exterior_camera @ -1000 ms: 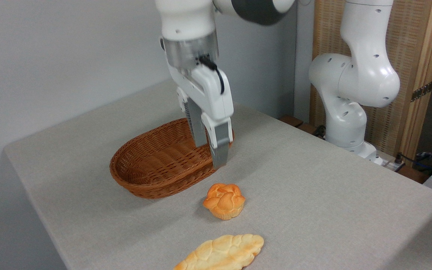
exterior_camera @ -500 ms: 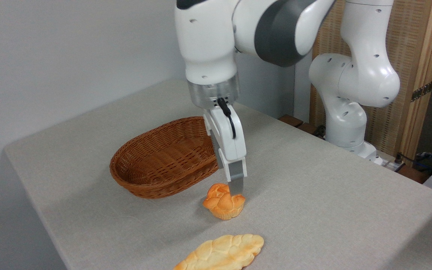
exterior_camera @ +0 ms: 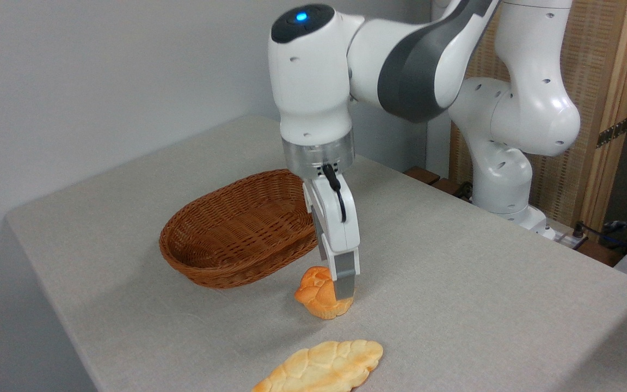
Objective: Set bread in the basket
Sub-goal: 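Lower the open gripper down around the round orange roll, then close the gripper on the round orange roll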
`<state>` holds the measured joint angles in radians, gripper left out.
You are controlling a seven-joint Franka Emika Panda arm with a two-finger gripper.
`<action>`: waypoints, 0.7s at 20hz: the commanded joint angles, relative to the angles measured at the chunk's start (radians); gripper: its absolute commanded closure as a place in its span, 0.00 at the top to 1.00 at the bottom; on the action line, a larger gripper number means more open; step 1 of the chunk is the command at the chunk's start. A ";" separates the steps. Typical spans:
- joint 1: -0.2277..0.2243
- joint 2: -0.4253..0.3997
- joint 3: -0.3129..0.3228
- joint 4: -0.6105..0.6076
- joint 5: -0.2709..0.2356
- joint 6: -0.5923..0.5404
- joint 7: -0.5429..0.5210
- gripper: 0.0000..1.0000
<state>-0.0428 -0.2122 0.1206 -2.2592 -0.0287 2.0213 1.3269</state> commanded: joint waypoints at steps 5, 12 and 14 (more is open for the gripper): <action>-0.026 -0.022 0.005 -0.069 -0.005 0.080 0.015 1.00; -0.035 -0.019 0.005 -0.088 -0.005 0.105 0.017 0.87; -0.037 -0.019 0.005 -0.088 -0.004 0.105 0.017 0.74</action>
<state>-0.0714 -0.2123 0.1191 -2.3232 -0.0287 2.1012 1.3271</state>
